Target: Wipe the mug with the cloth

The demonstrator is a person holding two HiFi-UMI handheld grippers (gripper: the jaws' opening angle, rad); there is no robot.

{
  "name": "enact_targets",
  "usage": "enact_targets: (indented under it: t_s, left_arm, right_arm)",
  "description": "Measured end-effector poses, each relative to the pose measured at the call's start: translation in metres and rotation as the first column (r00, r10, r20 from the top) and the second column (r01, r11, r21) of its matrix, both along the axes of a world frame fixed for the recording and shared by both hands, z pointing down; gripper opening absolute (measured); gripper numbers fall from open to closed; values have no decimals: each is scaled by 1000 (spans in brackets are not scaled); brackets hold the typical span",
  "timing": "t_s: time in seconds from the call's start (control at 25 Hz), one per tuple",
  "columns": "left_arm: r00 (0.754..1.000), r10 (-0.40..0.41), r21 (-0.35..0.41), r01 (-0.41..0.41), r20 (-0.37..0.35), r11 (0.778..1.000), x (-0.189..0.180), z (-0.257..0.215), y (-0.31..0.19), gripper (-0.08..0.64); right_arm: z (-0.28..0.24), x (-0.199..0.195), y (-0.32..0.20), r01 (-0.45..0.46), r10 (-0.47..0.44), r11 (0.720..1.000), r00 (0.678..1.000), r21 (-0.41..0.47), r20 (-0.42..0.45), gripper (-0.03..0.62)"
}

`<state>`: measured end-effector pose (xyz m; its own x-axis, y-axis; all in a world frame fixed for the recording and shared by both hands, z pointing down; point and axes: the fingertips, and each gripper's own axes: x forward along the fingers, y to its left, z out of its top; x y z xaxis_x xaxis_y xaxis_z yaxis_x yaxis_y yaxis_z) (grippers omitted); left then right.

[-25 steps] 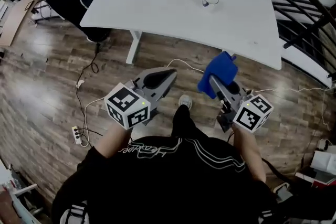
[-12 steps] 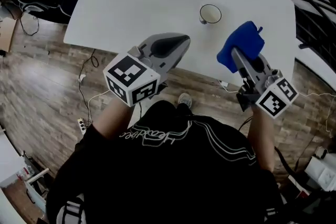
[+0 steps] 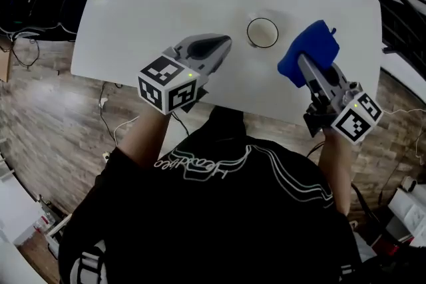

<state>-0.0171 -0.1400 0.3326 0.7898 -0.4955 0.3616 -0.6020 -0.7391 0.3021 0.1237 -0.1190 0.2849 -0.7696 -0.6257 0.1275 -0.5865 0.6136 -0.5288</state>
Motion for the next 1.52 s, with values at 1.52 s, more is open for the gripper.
enact_targets:
  t_s: [1.52]
  left_arm:
    - [907,390,94,-407,159,909,52,110,-106,51]
  right_arm:
    - [107,-16,-114,383,-400,912,910,-148,-106,51]
